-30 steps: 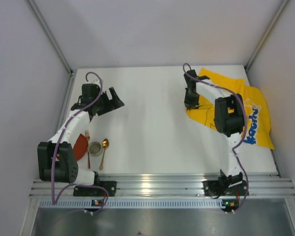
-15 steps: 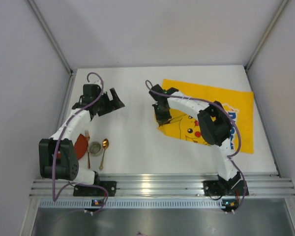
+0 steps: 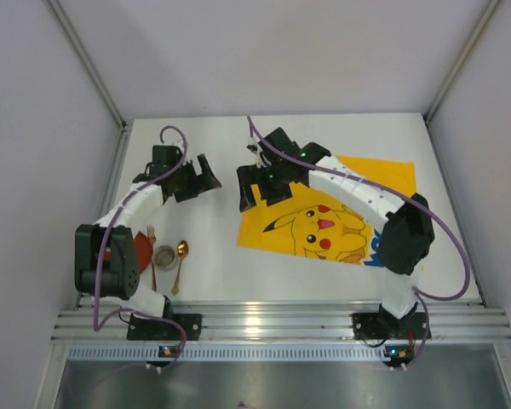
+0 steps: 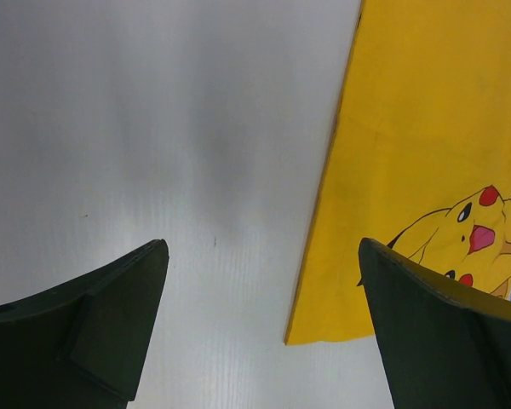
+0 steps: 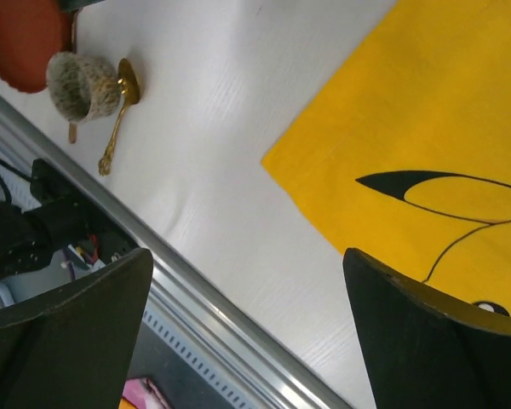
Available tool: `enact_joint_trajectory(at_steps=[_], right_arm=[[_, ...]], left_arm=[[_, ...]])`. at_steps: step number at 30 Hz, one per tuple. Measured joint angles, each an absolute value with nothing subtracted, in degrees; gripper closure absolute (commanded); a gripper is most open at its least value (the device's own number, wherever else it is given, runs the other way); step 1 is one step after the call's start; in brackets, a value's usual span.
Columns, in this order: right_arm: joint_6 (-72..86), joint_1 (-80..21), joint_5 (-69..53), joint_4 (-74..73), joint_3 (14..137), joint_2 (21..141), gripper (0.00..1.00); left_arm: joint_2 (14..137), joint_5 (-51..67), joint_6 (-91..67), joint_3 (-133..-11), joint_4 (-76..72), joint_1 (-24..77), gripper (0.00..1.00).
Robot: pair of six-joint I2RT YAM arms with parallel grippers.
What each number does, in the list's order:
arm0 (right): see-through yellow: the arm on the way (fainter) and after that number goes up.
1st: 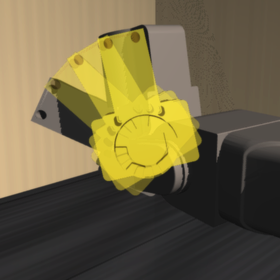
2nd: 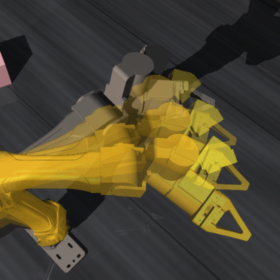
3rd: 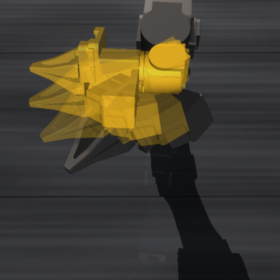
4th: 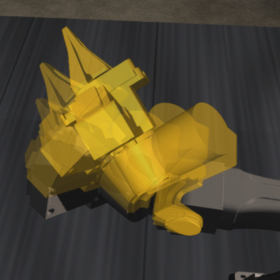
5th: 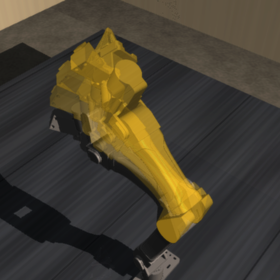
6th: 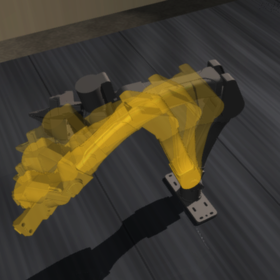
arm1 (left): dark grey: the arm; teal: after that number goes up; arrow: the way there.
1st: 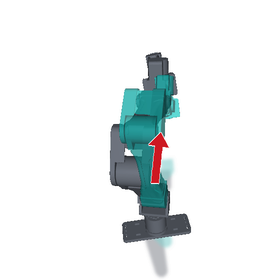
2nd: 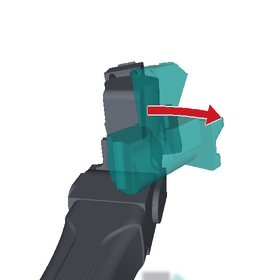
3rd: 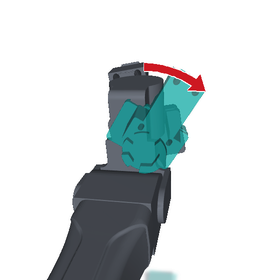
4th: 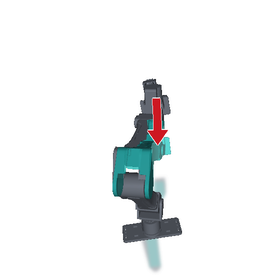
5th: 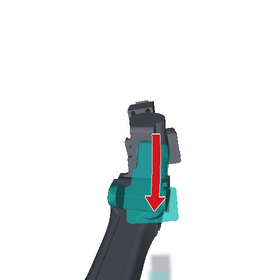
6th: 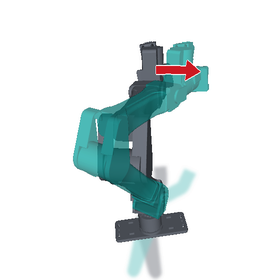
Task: Set the dinner table for one person
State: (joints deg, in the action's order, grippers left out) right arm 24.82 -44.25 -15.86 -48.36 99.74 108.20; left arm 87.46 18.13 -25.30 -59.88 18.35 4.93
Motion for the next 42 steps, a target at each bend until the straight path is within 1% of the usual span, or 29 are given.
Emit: enact_joint_trajectory(at_steps=[3, 5, 8, 13, 19, 22, 24, 25, 26, 28, 29, 30, 37, 42], right_arm=[[23.42, -44.25, -15.57, -47.48, 96.44, 101.65, 0.05], [22.90, -44.25, -14.92, -47.44, 93.14, 97.03, 0.06], [22.70, -44.21, -13.80, -47.22, 88.79, 92.97, 0.06], [23.18, -44.18, -11.99, -47.18, 83.83, 92.18, 0.06], [23.70, -44.03, -10.20, -47.05, 81.78, 91.81, 0.06], [23.83, -43.94, -9.74, -47.09, 81.62, 91.42, 0.06], [24.01, -43.81, -9.50, -47.07, 81.62, 91.20, 0.06], [24.08, -43.77, -9.41, -47.05, 81.62, 91.13, 0.06], [24.10, -43.70, -9.21, -47.03, 81.62, 91.13, 0.06], [24.10, -43.70, -9.02, -47.03, 81.62, 91.13, 0.06], [24.10, -43.70, -9.02, -47.05, 81.67, 91.13, 0.06], [24.10, -43.70, -8.97, -47.07, 81.82, 91.13, 0.06], [24.05, -43.44, -7.62, -47.07, 82.96, 91.11, 0.07], [24.08, -42.17, -6.00, -47.18, 82.89, 90.41, 0.06]], left_arm=[[92.42, 18.13, -24.93, -61.47, 18.04, 7.51, 0.02], [95.96, 18.13, -24.45, -62.59, 18.15, 10.33, 0.04], [101.38, 17.85, -23.55, -65.69, 18.41, 15.05, 0.05], [108.68, 17.54, -22.48, -71.68, 18.57, 21.26, 0.07], [112.31, 18.61, -22.50, -75.09, 18.06, 22.11, 0.11], [112.75, 18.74, -22.44, -75.42, 17.82, 22.44, 0.16], [113.23, 19.27, -22.44, -75.83, 17.52, 22.92, 0.25], [113.62, 19.68, -22.39, -76.05, 17.39, 23.27, 0.32], [114.06, 20.14, -22.37, -76.42, 17.28, 23.59, 0.50], [115.20, 20.88, -22.48, -77.08, 17.02, 24.36, 0.76], [116.01, 21.23, -22.31, -77.21, 17.08, 24.71, 0.92], [116.68, 21.96, -22.35, -77.43, 17.19, 24.93, 1.00], [116.62, 21.15, -22.24, -77.58, 18.41, 24.75, 1.00], [111.07, 18.11, -22.35, -71.68, 21.43, 20.36, 1.00]])
